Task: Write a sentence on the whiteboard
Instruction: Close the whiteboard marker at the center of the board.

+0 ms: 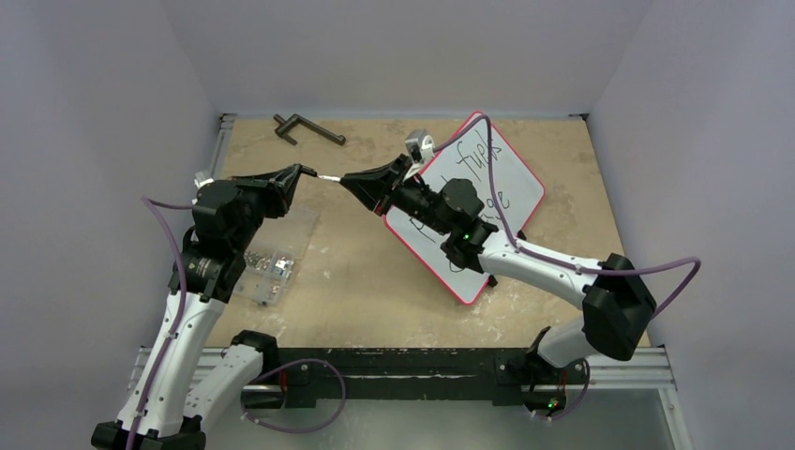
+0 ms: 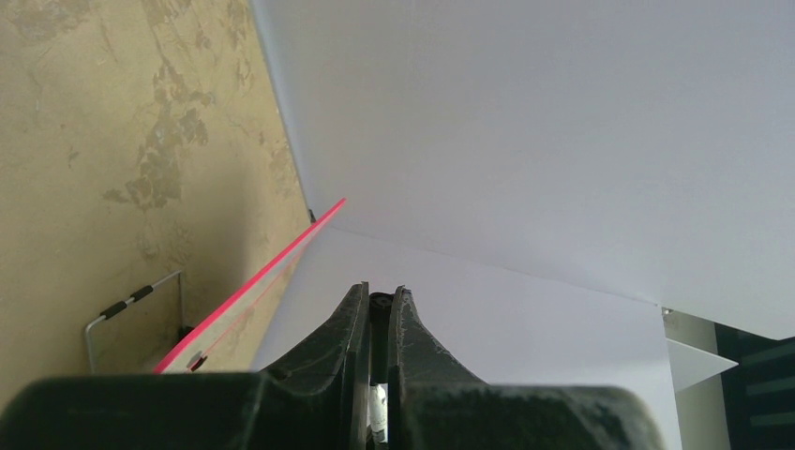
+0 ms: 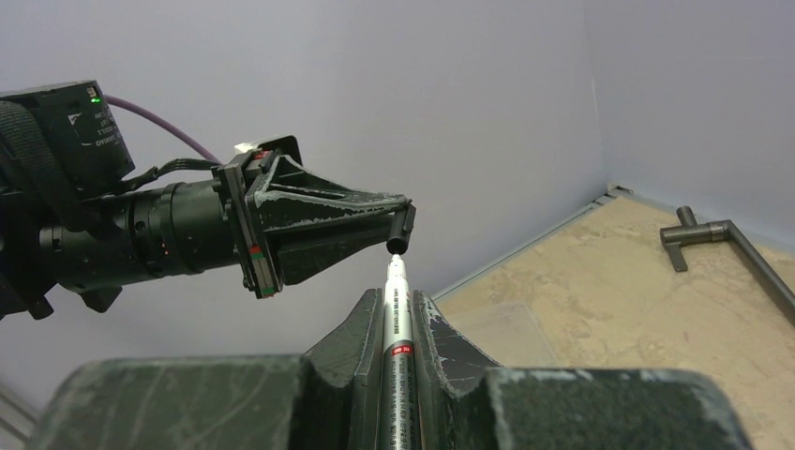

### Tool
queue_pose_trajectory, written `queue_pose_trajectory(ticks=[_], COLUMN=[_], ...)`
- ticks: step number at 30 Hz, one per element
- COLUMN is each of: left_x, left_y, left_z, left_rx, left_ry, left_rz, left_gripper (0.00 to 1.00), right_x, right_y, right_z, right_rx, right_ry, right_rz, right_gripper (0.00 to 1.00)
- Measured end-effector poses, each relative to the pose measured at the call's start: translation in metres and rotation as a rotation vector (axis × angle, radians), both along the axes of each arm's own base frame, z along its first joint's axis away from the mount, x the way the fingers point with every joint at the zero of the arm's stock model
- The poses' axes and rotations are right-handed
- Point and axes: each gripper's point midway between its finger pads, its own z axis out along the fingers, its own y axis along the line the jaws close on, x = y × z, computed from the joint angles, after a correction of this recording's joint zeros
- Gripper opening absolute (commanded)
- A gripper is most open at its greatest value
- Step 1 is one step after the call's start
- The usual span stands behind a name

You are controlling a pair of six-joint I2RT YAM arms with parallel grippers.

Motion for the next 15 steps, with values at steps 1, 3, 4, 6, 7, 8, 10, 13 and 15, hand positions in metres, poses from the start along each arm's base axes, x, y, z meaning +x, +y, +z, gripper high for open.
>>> queue_pose_trajectory(ticks=[1,3,4,6,7,8,10,13,15], left_x=[0.0,-0.0001,-0.0002,-0.0002,-0.0002,-0.0002,-0.0002,-0.0003,-0.0003], left_y=[-0.0001,-0.0003,-0.0004,-0.0004,-0.0004,-0.0004,-0.0004,-0.0006,-0.0012], left_z=[0.0,0.0,0.0,0.0,-0.0001,-0.0001,-0.0001,-0.0001,-0.0002], left_rx=[0.0,0.0,-0.001,-0.001,-0.001,-0.001,-0.001,-0.001,-0.002], left_ry=[0.0,0.0,0.0,0.0,0.001,0.001,0.001,0.001,0.002], left_rz=[0.0,-0.001,-0.002,-0.003,-0.003,-0.003,-0.003,-0.003,-0.007], left_gripper=[0.0,0.0,0.0,0.0,0.0,0.0,0.0,0.0,0.0], right_x=[0.0001,0.0005,0.0006,0.0005,0.0004,0.0004,0.0002,0.0004,0.0008], right_y=[0.0004,0.0008,0.0009,0.0011,0.0012,0.0012,0.0014,0.0017,0.002], right_z=[0.0002,0.0011,0.0015,0.0017,0.0016,0.0015,0.0011,0.0017,0.0036], right_rx=[0.0,0.002,0.002,0.002,0.002,0.002,0.0,0.0,0.004], right_ry=[0.0,-0.001,-0.001,-0.001,-0.001,-0.001,0.0,0.001,-0.002], right_rz=[0.0,0.0,0.0,0.0,0.001,0.001,0.001,0.001,0.0], right_gripper=[0.0,0.0,0.0,0.0,0.0,0.0,0.0,0.0,0.0])
